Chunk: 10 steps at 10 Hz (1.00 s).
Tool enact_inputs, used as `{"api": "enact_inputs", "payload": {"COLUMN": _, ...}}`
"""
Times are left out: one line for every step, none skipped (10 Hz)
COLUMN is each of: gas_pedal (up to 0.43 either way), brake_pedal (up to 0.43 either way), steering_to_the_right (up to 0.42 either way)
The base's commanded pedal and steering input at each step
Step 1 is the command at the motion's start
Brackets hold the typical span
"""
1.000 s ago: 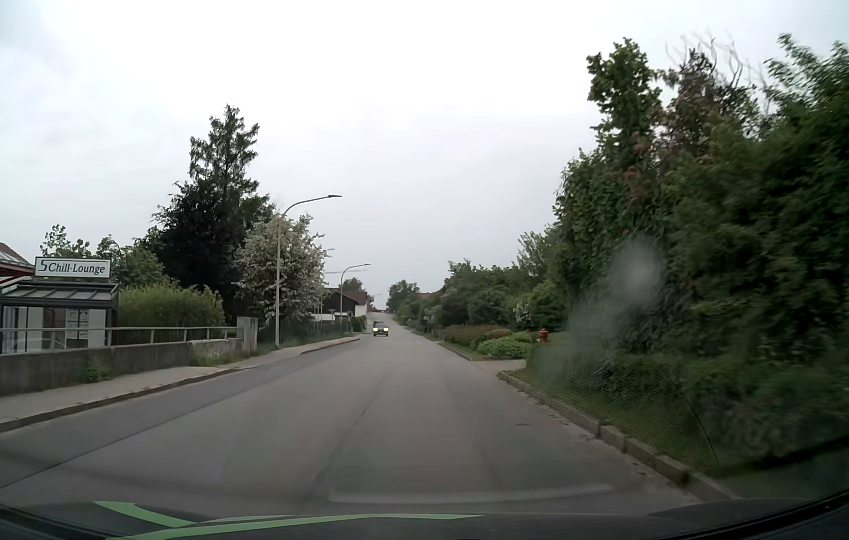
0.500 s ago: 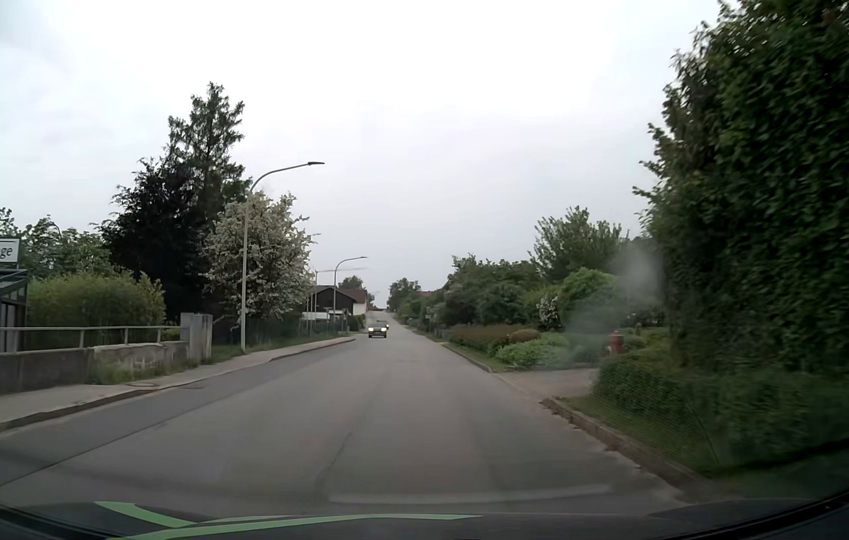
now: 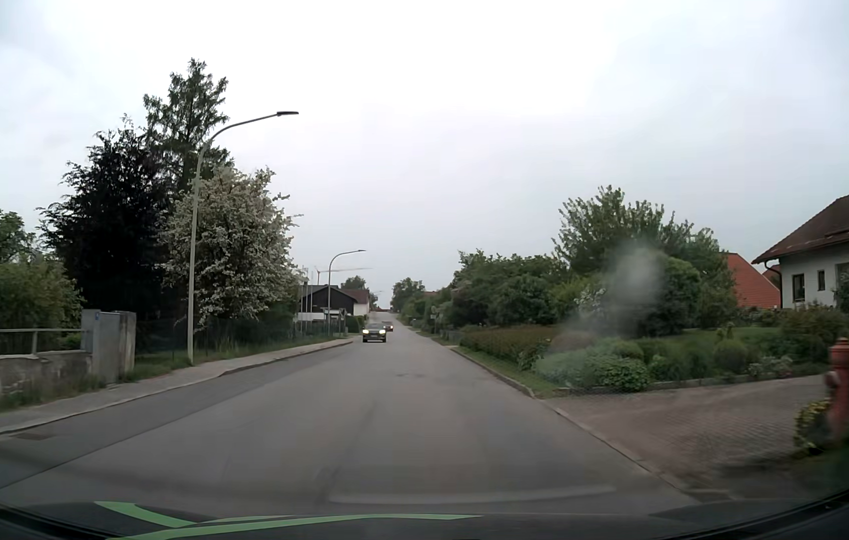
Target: Follow the waypoints while adhering to traffic rules and regulations
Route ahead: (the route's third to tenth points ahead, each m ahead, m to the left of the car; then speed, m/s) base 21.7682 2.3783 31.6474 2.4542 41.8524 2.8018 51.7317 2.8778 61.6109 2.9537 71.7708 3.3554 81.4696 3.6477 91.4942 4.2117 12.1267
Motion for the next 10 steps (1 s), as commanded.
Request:
{"api": "enact_inputs", "payload": {"gas_pedal": 0.087, "brake_pedal": 0.0, "steering_to_the_right": -0.003}}
{"api": "enact_inputs", "payload": {"gas_pedal": 0.087, "brake_pedal": 0.0, "steering_to_the_right": -0.003}}
{"api": "enact_inputs", "payload": {"gas_pedal": 0.087, "brake_pedal": 0.0, "steering_to_the_right": -0.002}}
{"api": "enact_inputs", "payload": {"gas_pedal": 0.087, "brake_pedal": 0.0, "steering_to_the_right": -0.001}}
{"api": "enact_inputs", "payload": {"gas_pedal": 0.087, "brake_pedal": 0.0, "steering_to_the_right": -0.001}}
{"api": "enact_inputs", "payload": {"gas_pedal": 0.087, "brake_pedal": 0.0, "steering_to_the_right": -0.001}}
{"api": "enact_inputs", "payload": {"gas_pedal": 0.087, "brake_pedal": 0.0, "steering_to_the_right": -0.001}}
{"api": "enact_inputs", "payload": {"gas_pedal": 0.087, "brake_pedal": 0.0, "steering_to_the_right": -0.001}}
{"api": "enact_inputs", "payload": {"gas_pedal": 0.087, "brake_pedal": 0.0, "steering_to_the_right": -0.001}}
{"api": "enact_inputs", "payload": {"gas_pedal": 0.087, "brake_pedal": 0.0, "steering_to_the_right": -0.001}}
